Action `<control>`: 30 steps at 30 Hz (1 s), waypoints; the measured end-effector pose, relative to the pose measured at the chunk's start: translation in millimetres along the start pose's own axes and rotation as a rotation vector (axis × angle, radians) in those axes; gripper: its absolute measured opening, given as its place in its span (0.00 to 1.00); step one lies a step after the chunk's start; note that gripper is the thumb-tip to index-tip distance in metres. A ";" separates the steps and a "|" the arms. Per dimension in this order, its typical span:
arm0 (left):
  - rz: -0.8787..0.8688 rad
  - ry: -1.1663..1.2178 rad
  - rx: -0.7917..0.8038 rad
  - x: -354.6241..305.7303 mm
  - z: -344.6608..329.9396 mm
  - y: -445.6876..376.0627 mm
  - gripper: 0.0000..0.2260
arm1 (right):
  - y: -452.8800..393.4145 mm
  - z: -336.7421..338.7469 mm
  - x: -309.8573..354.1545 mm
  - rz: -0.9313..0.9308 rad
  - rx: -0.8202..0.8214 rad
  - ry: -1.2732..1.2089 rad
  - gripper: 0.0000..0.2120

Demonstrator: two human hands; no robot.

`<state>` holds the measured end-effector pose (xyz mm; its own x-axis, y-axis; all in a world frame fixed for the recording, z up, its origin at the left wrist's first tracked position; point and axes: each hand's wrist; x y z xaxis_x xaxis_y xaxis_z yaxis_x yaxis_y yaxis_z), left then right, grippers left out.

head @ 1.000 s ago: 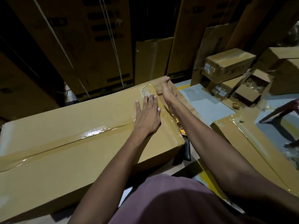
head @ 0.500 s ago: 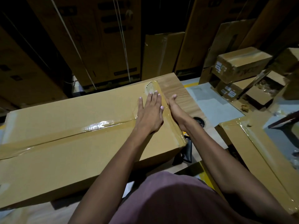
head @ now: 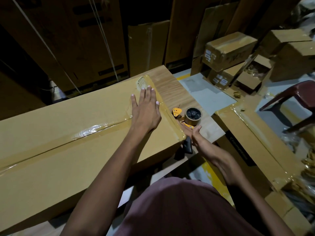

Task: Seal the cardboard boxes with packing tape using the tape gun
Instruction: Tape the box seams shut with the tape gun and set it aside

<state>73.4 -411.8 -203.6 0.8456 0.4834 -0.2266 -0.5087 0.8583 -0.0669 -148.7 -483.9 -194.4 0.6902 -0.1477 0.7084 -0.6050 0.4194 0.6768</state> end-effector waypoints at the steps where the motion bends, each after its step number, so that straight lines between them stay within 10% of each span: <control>1: -0.004 -0.001 0.000 -1.4 -0.8 1.9 0.26 | 7.1 -0.1 3.0 0.031 0.019 0.017 0.42; 8: -0.014 0.013 0.009 -0.1 1.0 3.8 0.26 | 17.4 -19.6 13.1 -0.046 -0.135 -0.024 0.33; 16: -0.020 0.009 0.028 -2.6 2.1 6.6 0.26 | -18.1 -33.3 65.6 0.016 -0.294 0.680 0.28; 30: 0.085 0.051 0.006 -6.9 1.8 8.6 0.28 | -100.2 -21.6 145.4 0.148 -0.263 0.851 0.26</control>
<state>63.5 -407.4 -200.9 0.7896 0.5457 -0.2806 -0.5775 0.8155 -0.0392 20.8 -528.1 -163.5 0.7360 0.5934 0.3260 -0.6729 0.5879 0.4490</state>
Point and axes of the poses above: each hand's wrist, its own y-axis away from the middle knuckle, its own z-axis out of the back of the hand, x = y × z, and after that the axes turned 7 degrees about -z, right-handed
